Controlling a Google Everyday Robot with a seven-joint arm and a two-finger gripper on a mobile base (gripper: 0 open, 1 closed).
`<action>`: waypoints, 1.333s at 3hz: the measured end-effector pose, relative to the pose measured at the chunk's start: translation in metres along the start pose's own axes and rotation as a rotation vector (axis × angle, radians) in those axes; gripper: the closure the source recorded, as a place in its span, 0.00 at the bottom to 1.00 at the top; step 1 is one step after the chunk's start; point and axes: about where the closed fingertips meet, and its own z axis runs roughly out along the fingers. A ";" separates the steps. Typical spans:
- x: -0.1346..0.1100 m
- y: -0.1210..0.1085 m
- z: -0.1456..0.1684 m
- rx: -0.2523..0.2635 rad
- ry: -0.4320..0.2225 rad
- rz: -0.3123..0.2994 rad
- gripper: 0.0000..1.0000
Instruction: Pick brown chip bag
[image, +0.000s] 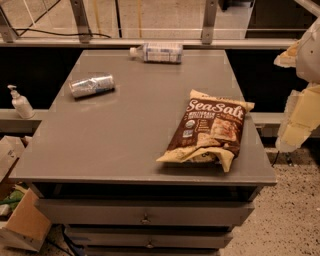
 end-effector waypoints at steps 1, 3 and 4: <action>0.000 0.000 0.000 0.000 0.000 0.000 0.00; -0.014 -0.004 0.033 0.025 -0.054 -0.105 0.00; -0.024 -0.006 0.072 0.015 -0.072 -0.154 0.00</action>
Offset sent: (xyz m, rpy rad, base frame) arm 0.0140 0.0109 -0.0146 0.0213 -0.0463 0.0891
